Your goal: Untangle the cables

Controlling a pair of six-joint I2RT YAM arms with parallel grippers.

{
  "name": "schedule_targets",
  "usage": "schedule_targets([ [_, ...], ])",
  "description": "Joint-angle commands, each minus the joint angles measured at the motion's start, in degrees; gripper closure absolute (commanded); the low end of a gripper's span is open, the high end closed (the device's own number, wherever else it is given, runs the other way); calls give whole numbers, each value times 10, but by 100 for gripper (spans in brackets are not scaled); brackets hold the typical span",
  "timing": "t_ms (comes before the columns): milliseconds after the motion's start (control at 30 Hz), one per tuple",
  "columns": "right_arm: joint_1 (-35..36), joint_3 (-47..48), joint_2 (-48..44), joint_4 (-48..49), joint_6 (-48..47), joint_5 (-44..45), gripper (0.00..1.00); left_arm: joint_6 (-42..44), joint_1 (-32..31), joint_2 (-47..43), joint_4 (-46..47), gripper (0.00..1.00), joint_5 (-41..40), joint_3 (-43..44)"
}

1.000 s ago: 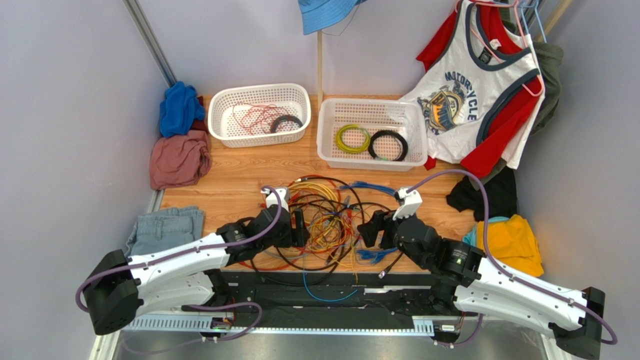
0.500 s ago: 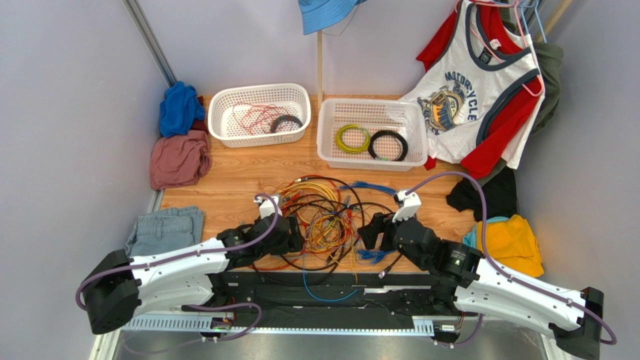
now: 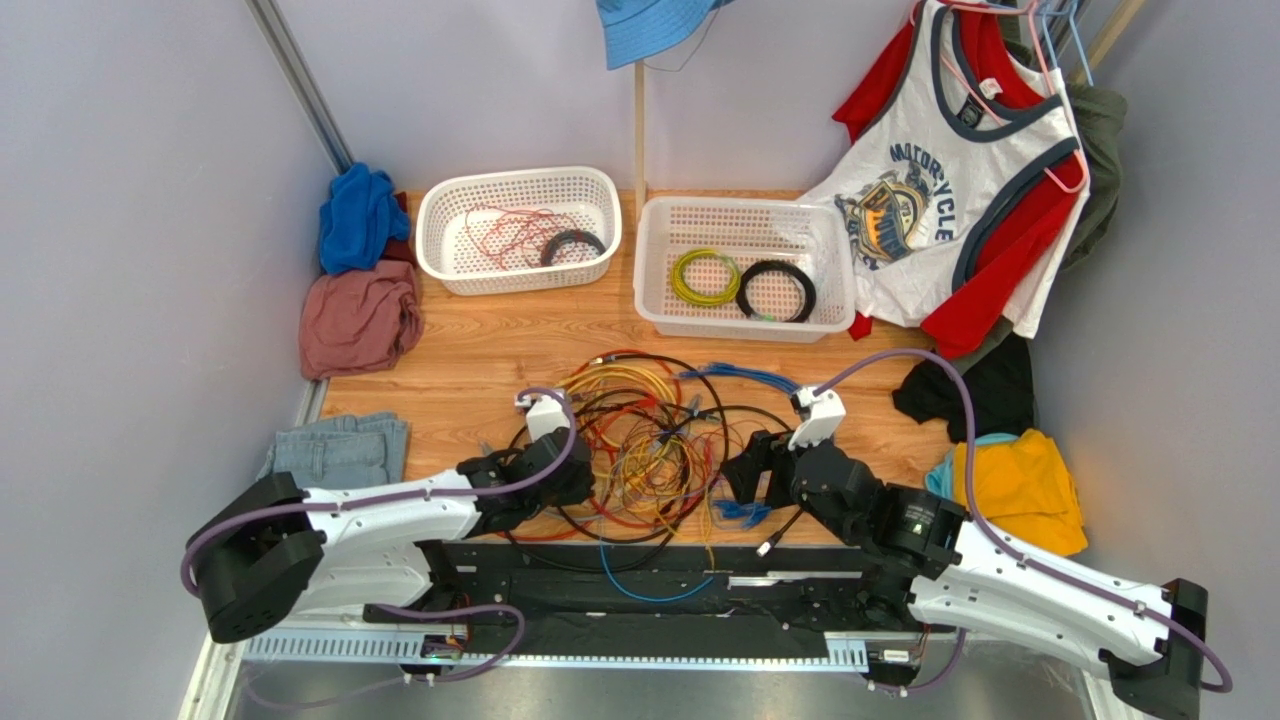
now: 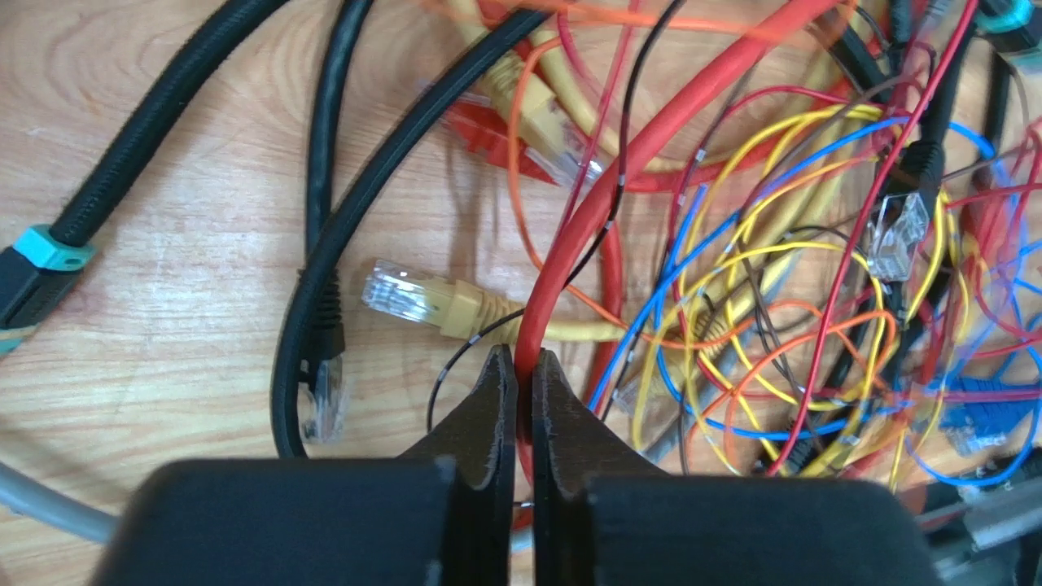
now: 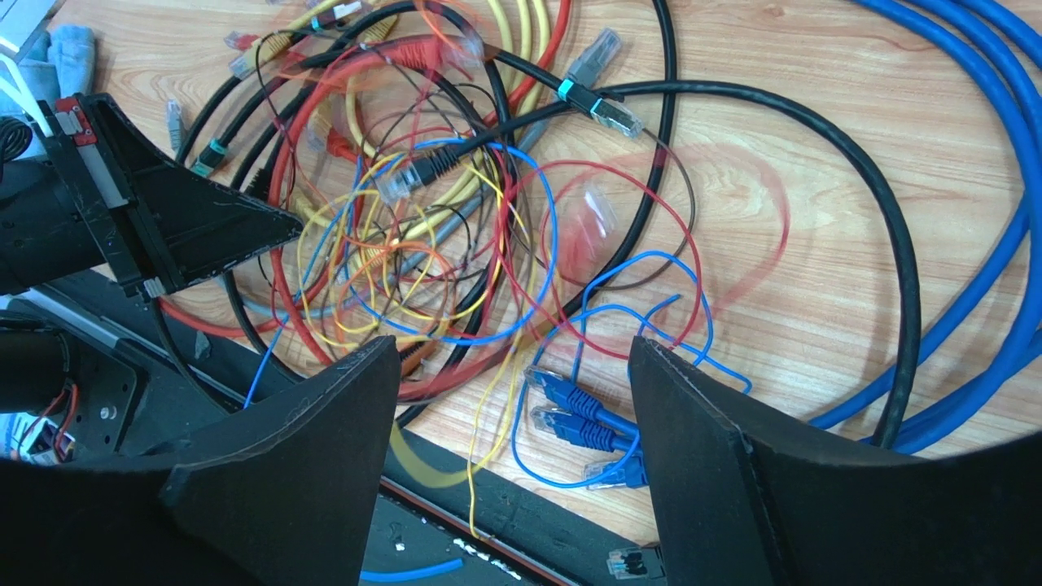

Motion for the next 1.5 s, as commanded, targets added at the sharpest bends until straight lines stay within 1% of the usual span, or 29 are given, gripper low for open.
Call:
schedule_targets([
  [0,-1,1,-22,-3,6,18,27,40,-4,-54,-24,100,-9,14],
  [33,-1,1,-24,-2,6,18,27,48,-6,-75,-41,100,-16,22],
  [67,-1,-2,-24,2,7,16,27,68,-6,-122,-58,100,-29,30],
  [100,-1,-1,-20,4,6,16,27,78,-7,-149,-93,100,-35,51],
  [133,0,0,-20,8,4,16,27,106,-7,-176,-108,100,-49,63],
  [167,0,-1,-19,10,3,13,27,119,-7,-225,-121,100,-57,77],
  [267,-1,2,-12,19,-1,11,27,178,-7,-290,-169,100,-94,162],
  [333,0,4,-8,25,-5,11,27,220,-7,-298,-180,100,-116,201],
  [367,-1,6,-8,27,-8,6,27,235,-7,-291,-186,100,-123,243],
  [433,-1,14,-7,30,-13,6,27,280,-7,-274,-200,100,-135,286],
  [467,-1,17,-6,31,-18,4,27,294,-7,-253,-208,100,-140,326],
  [600,0,35,-9,28,-31,6,27,381,-7,-199,-208,100,-157,415],
  [633,-1,38,-9,26,-32,6,27,416,-7,-169,-216,100,-164,435],
  [667,-1,38,-12,25,-33,7,27,432,-7,-150,-244,100,-166,476],
  [700,-1,38,-14,23,-34,6,27,447,-7,-132,-259,100,-166,493],
  [733,-1,37,-16,19,-34,8,27,467,-7,-93,-279,100,-169,511],
  [767,-1,36,-19,19,-34,9,27,469,-7,-74,-322,100,-170,535],
  [833,-1,31,-24,14,-34,12,27,471,-7,-22,-358,100,-165,545],
  [867,-1,30,-29,13,-34,14,27,468,-7,-7,-390,100,-165,544],
  [933,-1,30,-34,13,-36,18,27,450,-8,34,-418,100,-168,538],
  [1033,-1,36,-33,18,-45,25,27,425,-21,56,-450,100,-201,507],
  [1100,-1,42,-28,23,-50,25,27,420,-33,51,-451,100,-225,494],
  [1167,-1,46,-21,28,-56,22,27,419,-34,39,-453,100,-227,484],
  [1267,-1,44,-8,73,-62,-10,26,422,-34,17,-440,100,-211,475],
  [1300,-1,41,-5,115,-63,-27,26,423,-34,6,-433,100,-194,472],
  [1333,-1,40,3,140,-68,-62,25,423,-33,0,-418,100,-184,465],
  [1367,-1,40,9,166,-72,-76,24,423,-34,-6,-409,100,-174,462],
  [1400,-1,42,16,218,-74,-89,24,421,-34,-15,-402,100,-152,458],
  [1467,0,47,44,264,-88,-114,23,418,-34,-23,-380,100,-131,450],
])
